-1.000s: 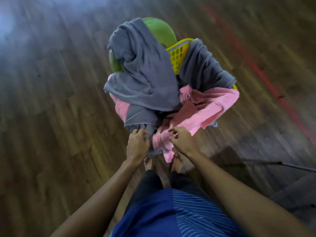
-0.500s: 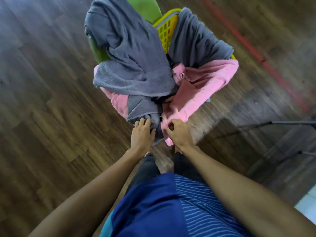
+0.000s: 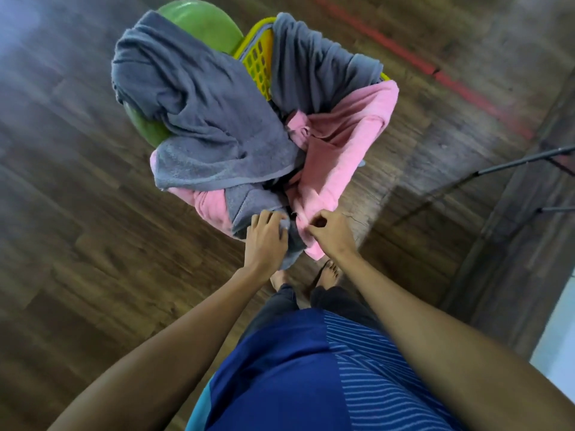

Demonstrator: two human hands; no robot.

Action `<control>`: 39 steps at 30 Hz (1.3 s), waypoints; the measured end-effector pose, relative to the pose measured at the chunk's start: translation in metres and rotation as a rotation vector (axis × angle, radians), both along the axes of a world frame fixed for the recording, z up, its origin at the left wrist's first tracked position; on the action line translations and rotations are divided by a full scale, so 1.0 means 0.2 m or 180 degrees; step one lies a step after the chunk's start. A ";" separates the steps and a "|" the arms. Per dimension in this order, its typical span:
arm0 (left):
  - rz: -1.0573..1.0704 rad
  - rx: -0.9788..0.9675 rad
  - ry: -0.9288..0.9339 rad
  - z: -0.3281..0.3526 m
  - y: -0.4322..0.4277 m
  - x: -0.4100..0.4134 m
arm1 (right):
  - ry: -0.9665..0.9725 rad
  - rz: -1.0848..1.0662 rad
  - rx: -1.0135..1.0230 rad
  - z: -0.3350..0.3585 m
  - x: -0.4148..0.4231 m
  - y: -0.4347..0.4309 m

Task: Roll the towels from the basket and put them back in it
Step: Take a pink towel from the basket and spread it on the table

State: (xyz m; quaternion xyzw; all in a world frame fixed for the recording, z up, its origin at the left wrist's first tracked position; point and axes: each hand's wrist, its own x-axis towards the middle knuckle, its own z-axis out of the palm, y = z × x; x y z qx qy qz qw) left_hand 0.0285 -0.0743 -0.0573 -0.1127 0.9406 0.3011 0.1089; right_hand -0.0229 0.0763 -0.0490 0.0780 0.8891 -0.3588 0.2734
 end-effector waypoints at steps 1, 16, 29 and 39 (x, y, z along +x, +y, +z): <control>-0.0086 0.0058 0.0033 0.00 0.01 -0.03 | -0.0014 -0.0051 -0.0119 0.02 -0.01 0.02; -0.0851 0.0718 0.0535 0.16 0.22 -0.43 | 0.0515 -0.0107 -0.1065 0.36 -0.18 0.39; -0.1331 0.1279 0.0508 0.51 0.33 -0.78 | 0.0553 -0.0077 -0.0679 0.38 -0.32 0.48; -0.1831 0.1301 -0.0016 0.57 0.29 -0.85 | 0.1177 -0.0391 -0.1560 0.60 -0.41 0.54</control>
